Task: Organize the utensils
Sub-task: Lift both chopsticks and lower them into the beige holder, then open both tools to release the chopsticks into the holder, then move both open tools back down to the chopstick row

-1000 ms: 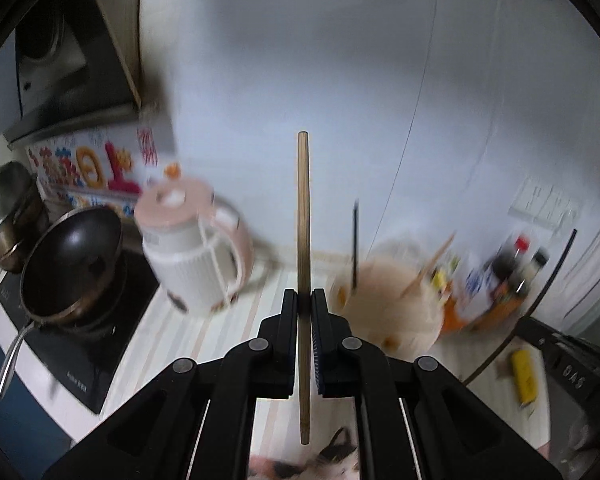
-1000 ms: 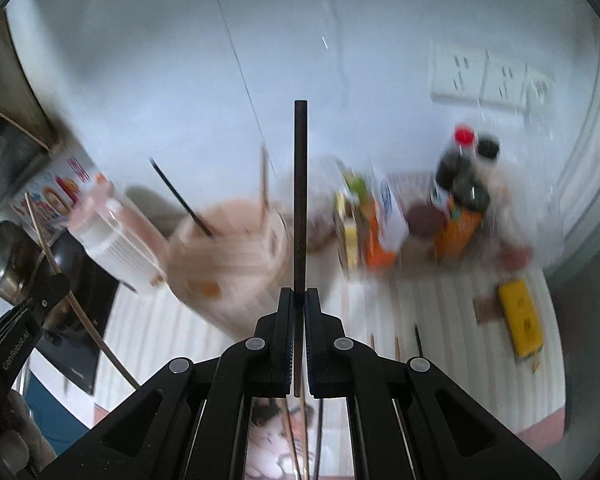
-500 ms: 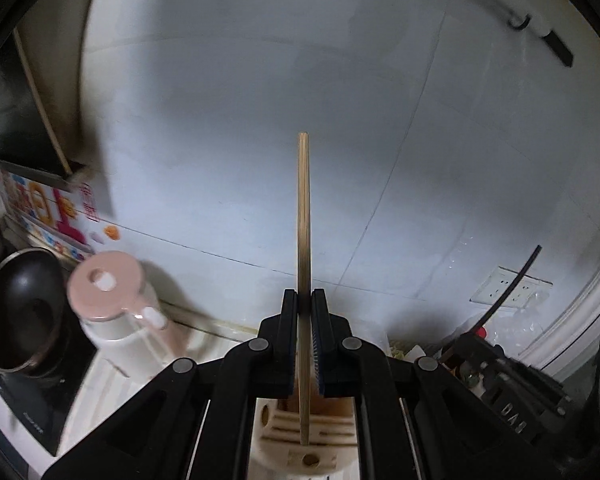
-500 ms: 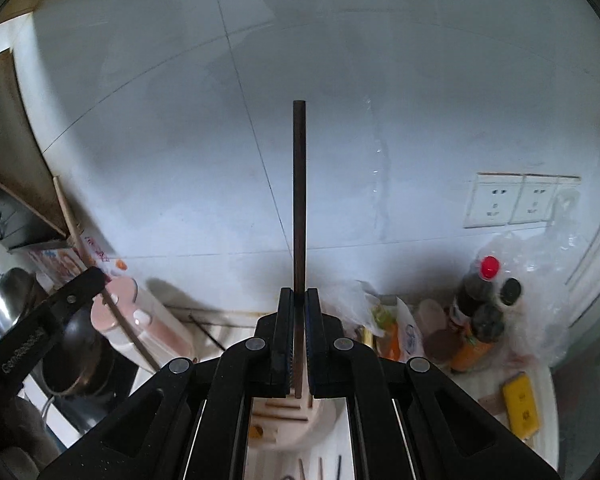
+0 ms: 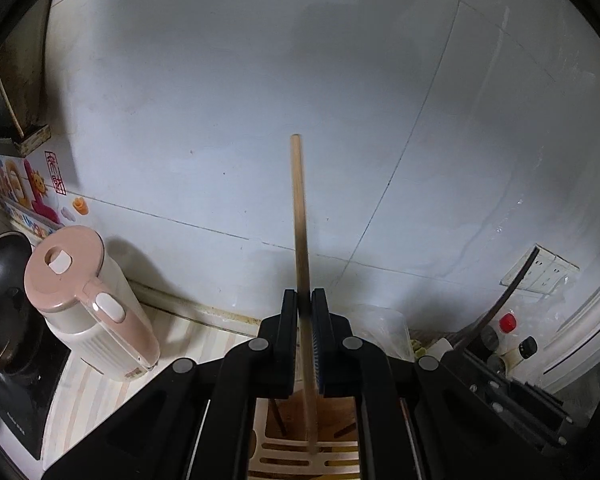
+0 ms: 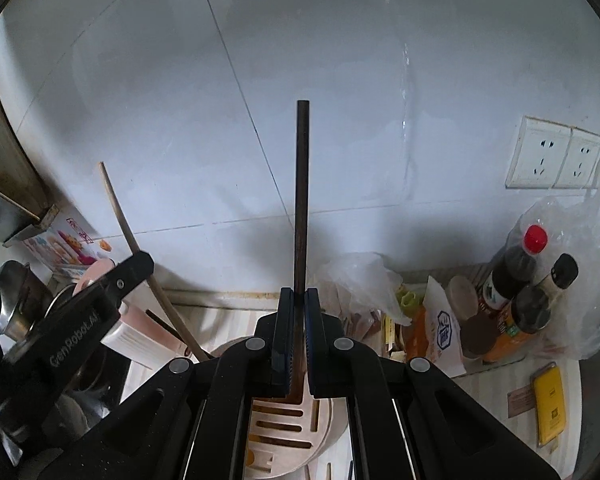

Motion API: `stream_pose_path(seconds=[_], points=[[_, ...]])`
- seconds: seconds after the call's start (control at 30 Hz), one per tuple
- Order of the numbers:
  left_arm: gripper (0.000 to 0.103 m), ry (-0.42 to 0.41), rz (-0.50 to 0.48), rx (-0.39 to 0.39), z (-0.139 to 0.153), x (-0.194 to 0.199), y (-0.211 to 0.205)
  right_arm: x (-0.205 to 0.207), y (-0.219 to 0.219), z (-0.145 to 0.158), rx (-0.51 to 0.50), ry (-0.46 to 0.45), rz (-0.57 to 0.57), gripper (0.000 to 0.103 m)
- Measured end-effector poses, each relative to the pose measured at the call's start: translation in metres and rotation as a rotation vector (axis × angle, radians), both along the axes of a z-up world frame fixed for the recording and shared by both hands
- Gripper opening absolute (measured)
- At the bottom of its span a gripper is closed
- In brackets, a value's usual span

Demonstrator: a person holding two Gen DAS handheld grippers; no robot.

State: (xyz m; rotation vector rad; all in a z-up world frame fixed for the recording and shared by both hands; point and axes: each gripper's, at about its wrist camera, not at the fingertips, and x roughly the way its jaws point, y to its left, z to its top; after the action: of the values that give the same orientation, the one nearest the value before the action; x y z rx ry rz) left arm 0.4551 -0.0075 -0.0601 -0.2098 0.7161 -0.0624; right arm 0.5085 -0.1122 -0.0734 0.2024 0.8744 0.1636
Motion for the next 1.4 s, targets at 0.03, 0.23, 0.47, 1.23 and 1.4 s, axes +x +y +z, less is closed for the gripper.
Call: stream_pose_path(seconds=[0.03,0.23,0.47,1.23,1.4], points=[[0.004,-0.011,0.0,0.01,0.002,0.001,0.0,0.0,-0.001,-0.002,0.003,0.003,0.001,0.005],[0.004,-0.023,-0.006,0.062,-0.002,0.009,-0.004,0.0,-0.001,-0.004,0.003,0.007,-0.001,0.005],[0.006,0.073,-0.039,0.082,-0.026,0.009,-0.006,0.001,0.002,-0.013,-0.003,0.044,0.019,0.005],[0.103,0.233,0.022,0.223,-0.075,-0.12,0.022,-0.104,-0.074,-0.033,0.039,0.114,-0.124,0.076],[0.103,0.364,-0.011,0.262,-0.14,-0.134,0.0,-0.123,-0.089,-0.085,0.0,0.214,-0.143,0.076]])
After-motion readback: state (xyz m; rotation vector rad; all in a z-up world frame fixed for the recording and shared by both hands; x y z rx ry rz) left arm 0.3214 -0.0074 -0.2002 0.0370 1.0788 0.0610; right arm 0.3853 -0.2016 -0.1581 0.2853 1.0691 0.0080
